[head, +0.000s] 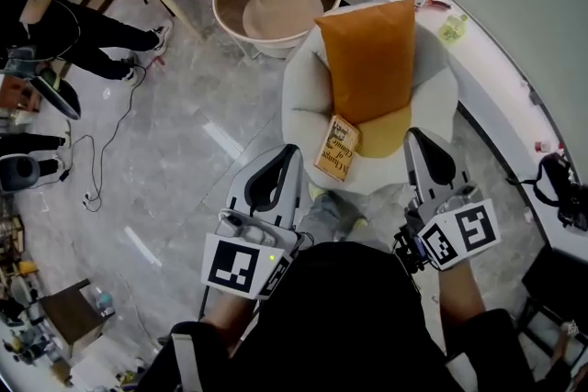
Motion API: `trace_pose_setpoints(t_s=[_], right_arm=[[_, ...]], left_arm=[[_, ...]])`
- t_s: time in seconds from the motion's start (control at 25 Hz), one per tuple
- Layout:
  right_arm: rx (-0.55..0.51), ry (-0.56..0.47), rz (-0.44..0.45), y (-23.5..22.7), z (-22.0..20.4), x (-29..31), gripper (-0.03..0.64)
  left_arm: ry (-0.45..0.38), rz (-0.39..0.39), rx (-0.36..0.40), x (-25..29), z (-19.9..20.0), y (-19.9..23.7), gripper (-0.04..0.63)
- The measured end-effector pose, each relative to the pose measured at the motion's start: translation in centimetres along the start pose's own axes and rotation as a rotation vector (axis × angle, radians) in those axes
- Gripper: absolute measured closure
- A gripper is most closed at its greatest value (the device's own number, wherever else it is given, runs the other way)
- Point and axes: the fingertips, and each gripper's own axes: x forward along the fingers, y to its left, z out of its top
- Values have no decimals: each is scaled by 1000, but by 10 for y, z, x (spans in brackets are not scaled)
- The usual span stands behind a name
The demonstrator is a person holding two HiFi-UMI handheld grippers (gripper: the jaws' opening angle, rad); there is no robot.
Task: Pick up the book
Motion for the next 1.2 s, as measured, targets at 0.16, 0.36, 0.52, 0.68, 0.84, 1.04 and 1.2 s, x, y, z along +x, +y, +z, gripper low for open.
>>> trace_pose_setpoints(t_s=[0.16,0.36,0.52,0.68,0.84,1.04,1.2], right_arm=[[-4,-3,-19,1,4,14,606],[-5,4,-38,5,5,26,606],[-14,11,-43,8,8,34,606],[-39,8,-37,15,13,40,606],[-56,0,-33,19,21,42,606],[-60,-12,-37,18,24,41,606],[-55,-16,-44,12,25,41,606]], left_arm=[[-4,-13,-9,4,3,15,583],[4,-28,-13,7,2,29,583],[-10,-30,-24,9,5,38,583],[-26,-18,-30,6,5,47,583],[-38,-10,-36,4,10,53,583],[-52,-9,-28,7,15,54,583],[-54,-17,-15,13,17,51,583]])
